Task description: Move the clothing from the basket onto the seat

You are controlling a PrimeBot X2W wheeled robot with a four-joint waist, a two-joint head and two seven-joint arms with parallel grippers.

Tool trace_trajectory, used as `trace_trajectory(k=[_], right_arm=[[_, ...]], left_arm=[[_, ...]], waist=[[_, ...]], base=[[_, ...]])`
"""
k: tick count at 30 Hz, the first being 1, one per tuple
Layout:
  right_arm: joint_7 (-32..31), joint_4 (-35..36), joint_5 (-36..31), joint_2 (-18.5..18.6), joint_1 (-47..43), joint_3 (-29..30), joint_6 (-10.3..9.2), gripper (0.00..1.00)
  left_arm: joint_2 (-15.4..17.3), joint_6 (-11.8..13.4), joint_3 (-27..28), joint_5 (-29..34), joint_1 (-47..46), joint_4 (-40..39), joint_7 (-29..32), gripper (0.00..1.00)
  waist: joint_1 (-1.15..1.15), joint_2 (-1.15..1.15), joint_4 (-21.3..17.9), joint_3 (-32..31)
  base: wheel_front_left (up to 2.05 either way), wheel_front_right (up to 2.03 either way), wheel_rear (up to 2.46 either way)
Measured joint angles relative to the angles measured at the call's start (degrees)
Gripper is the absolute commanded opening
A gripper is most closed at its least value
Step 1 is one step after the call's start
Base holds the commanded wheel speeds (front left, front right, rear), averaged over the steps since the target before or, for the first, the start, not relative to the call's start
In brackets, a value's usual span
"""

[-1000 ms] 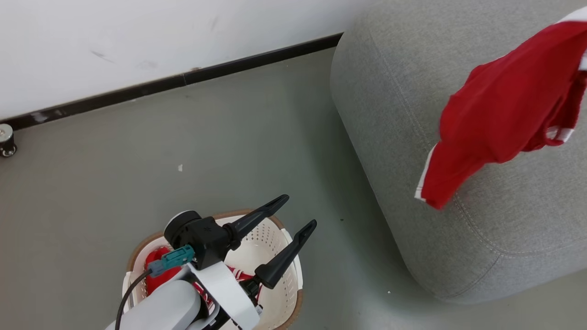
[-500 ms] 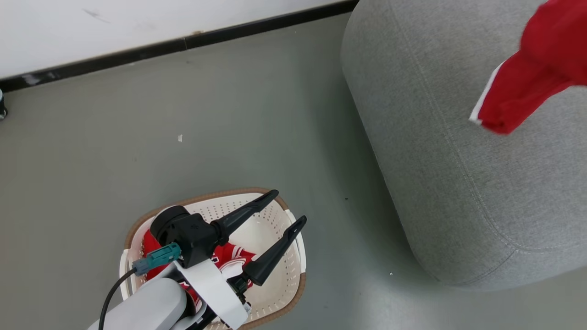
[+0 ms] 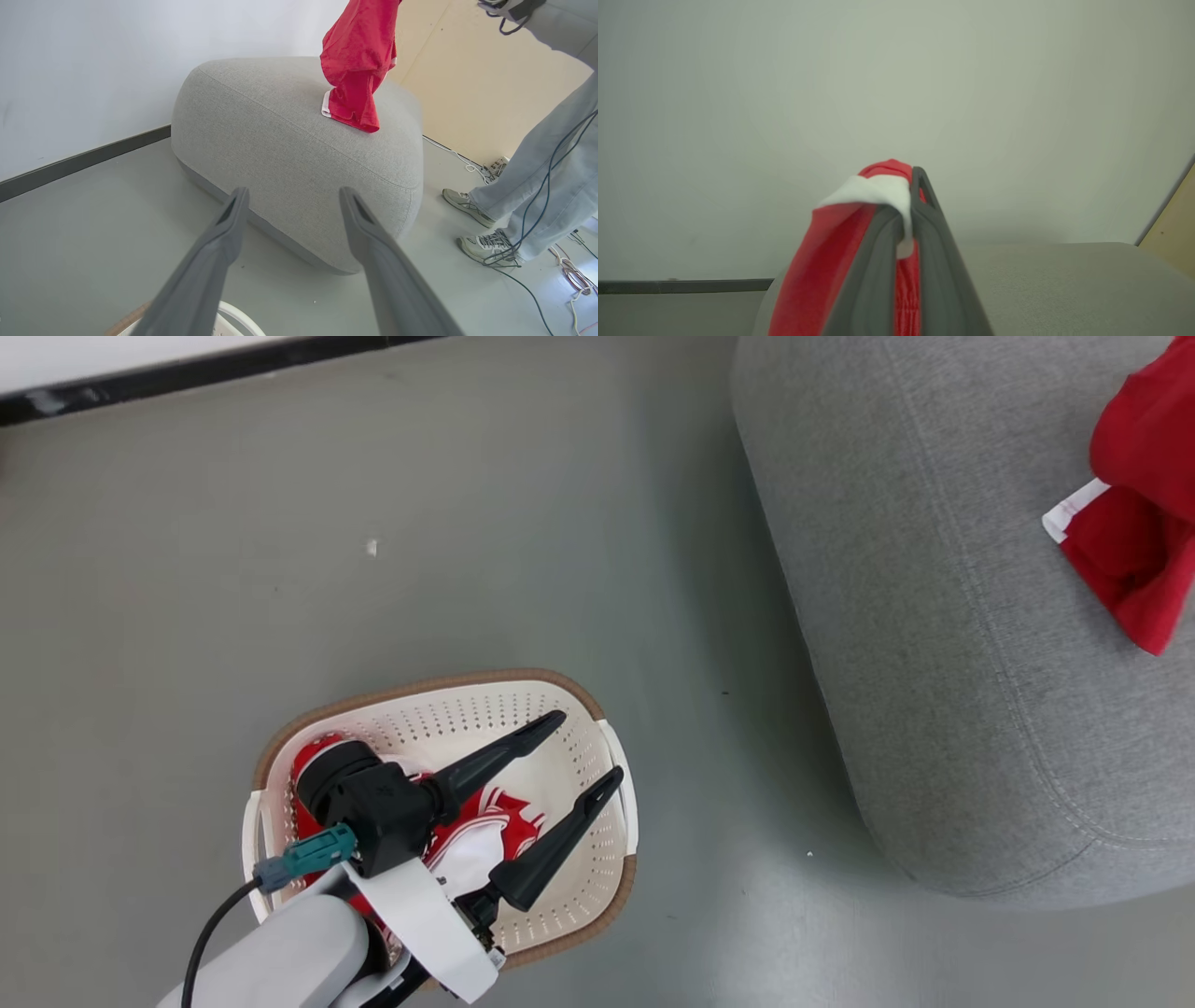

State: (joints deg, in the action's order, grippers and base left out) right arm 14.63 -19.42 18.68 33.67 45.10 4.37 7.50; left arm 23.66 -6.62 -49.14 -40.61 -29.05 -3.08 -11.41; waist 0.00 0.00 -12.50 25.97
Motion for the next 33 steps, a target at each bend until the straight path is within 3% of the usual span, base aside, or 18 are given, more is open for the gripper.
trace_trajectory(k=[6,19,33], right_arm=[[0.0,-2.3,-0.2,-2.0,-0.1,0.1,0.0,0.0],[0.0,-10.6,0.1,-2.6,-0.1,-1.7,0.0,0.0],[-1.1,-21.1,2.5,-3.4,-0.1,-4.7,0.0,0.0]], left_arm=[[0.6,0.0,0.7,0.4,-1.4,-0.8,0.1,1.0],[1.9,0.0,1.2,0.9,-3.2,-1.5,0.3,1.0],[1.9,-0.1,1.5,0.9,-3.5,-1.0,0.2,1.0]], waist=[[0.0,0.0,0.6,2.1],[0.0,0.0,1.1,5.2],[0.0,0.0,0.5,4.9]], base=[[0.0,0.0,0.0],[0.0,0.0,0.0],[0.0,0.0,0.0]])
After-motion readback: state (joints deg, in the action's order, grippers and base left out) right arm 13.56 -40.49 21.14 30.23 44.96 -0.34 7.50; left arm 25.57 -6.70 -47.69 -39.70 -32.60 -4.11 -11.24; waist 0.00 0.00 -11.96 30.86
